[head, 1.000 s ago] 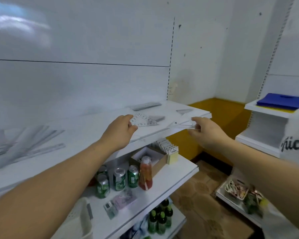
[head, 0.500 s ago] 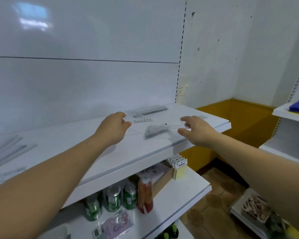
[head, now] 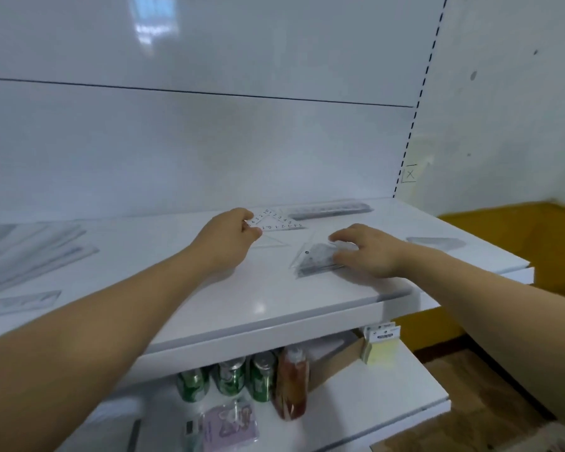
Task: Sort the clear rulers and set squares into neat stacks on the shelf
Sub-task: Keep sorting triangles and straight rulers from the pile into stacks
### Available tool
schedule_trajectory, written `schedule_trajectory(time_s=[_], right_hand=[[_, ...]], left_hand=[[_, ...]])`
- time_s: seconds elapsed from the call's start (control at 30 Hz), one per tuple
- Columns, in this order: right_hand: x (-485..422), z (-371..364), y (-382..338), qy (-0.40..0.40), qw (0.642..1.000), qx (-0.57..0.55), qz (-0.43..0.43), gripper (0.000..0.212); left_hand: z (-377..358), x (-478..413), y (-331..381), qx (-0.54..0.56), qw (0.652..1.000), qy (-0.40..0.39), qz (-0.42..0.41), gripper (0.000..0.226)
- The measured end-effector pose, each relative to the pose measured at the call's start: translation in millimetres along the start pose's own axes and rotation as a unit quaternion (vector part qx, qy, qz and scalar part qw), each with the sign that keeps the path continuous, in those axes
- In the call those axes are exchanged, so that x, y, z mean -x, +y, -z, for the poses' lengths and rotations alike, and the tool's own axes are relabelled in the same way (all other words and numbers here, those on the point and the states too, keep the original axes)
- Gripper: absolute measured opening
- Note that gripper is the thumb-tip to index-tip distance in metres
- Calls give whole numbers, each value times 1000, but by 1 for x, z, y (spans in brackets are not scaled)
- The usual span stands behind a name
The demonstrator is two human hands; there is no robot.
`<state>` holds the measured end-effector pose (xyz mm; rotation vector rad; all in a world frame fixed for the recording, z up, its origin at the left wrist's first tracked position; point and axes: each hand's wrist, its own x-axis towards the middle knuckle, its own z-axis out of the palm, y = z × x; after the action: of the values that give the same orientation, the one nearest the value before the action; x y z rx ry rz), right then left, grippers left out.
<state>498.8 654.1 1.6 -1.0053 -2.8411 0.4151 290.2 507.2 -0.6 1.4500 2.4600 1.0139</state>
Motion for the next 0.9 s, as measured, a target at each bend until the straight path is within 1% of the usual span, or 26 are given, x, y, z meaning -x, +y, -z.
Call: schedule_trajectory(time_s=[0.07,0.17,0.23,0.3,0.43,0.5,0.6,0.77,0.9], right_hand=[[-2,-3,7,-16,1000,11,16,57],[1,-5,20,-27,999,3,34,74],[8,-2,29,-12,999,1,34,84],[20,-1,39,10,999,20,26,88],[45,-8,52,27,997,63,24,82],[48,-12,56,21,996,77,31,81],[46,-16,57,10,994,99,36,83],[44,-22,61,14,994,104,39,84],[45,-23,61,39,993,98,44,77]], left_hand=[[-4,5,8,-4,1000,10,9,44],[-14,11,23,-3,1000,16,22,44],[-21,14,34,2,999,15,29,44],[-30,18,45,4,999,14,34,45],[-53,25,65,-1,999,16,31,45],[-65,29,73,-2,999,15,33,45],[-75,31,81,-33,999,11,34,46],[-80,31,83,-78,995,-11,54,45],[-80,32,82,-77,996,-12,48,35]])
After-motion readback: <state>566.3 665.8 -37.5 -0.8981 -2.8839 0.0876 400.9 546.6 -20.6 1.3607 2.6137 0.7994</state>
